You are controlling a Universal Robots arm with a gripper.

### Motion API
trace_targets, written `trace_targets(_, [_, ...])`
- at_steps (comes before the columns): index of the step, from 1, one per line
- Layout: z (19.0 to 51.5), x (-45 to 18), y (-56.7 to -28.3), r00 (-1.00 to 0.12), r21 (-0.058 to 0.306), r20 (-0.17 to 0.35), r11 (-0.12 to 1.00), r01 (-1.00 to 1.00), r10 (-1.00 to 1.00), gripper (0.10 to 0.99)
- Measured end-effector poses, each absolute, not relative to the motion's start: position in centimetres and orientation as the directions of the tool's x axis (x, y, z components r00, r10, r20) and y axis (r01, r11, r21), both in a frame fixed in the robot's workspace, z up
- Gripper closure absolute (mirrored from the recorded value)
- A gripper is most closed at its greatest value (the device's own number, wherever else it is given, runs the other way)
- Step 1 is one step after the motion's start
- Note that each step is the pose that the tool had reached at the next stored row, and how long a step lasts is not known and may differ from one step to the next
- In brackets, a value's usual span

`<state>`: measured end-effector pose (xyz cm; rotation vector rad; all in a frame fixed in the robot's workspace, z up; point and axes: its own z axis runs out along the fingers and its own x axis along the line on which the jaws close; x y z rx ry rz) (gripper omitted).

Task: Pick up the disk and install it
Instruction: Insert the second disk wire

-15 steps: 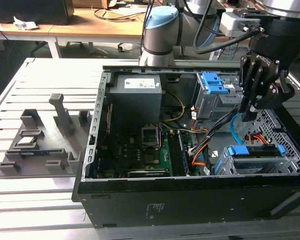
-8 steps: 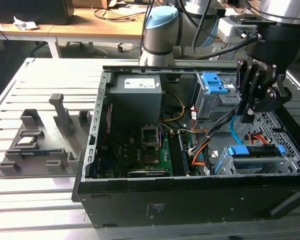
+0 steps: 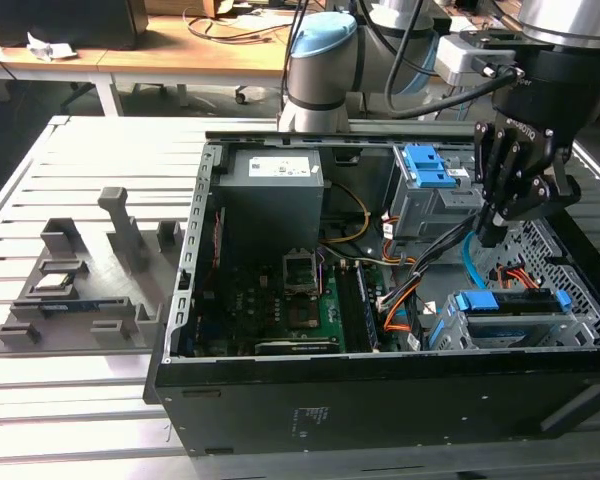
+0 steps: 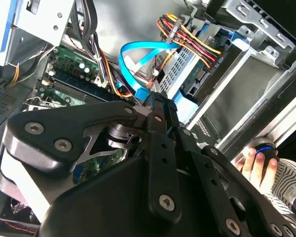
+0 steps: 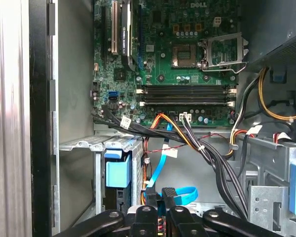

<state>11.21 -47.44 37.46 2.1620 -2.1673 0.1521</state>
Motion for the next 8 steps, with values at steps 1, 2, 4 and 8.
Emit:
trace_targets(1, [37.5,11.2,-47.4,-0.003,-0.016,0.124,0.001,-1.0,-0.992,0.925])
trace_targets(2, [37.5,11.2,-47.5,-0.003,-0.016,0.124,0.001,-1.0,-0.992,0.925])
trace_targets(4, [37.4,11.2,-48.2,-0.003,-0.016,0.124,0.001,-1.0,-0.992,0.925])
trace_targets(8, [37.1,11.2,-50.9,-0.003,-0.016,0.108,0.002,-1.0,-0.994,0.925])
